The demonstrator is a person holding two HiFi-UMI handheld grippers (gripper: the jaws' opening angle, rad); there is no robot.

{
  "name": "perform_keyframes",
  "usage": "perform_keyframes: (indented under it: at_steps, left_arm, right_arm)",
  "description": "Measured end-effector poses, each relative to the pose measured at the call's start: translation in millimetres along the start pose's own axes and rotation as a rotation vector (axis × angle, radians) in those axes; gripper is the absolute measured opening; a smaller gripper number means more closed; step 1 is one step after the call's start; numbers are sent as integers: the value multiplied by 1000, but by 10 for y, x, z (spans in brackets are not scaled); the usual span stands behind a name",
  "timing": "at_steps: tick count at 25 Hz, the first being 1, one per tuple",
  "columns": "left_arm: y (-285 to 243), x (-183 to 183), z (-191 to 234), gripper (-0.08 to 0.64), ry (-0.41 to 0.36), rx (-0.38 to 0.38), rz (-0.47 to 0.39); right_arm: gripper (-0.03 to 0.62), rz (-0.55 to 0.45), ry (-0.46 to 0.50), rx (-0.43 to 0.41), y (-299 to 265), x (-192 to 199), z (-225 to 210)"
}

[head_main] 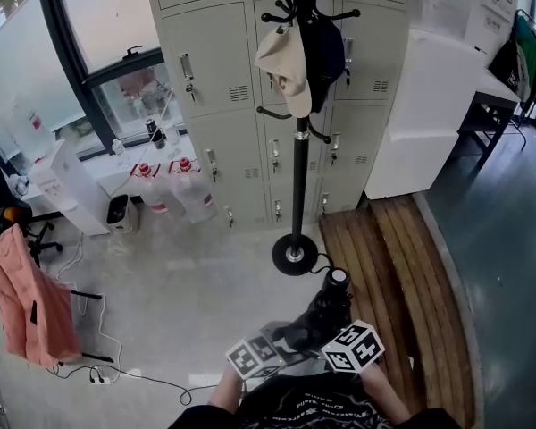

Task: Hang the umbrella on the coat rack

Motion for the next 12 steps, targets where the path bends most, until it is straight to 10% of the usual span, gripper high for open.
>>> perform_keyframes:
  at_steps: [12]
  left_arm:
    - [-467, -364, 228, 290, 15, 0, 76]
  right_arm:
    - [268, -2, -32, -46, 256, -116, -595]
Point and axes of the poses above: the fingertips, and each gripper's own axes: y backward along the fingers, z to its left, x out of its underside, the point moved 10 cm from there along y, backward along the fingers, and after that the axes turned 12 degrees about -x, right-handed, at the moved point
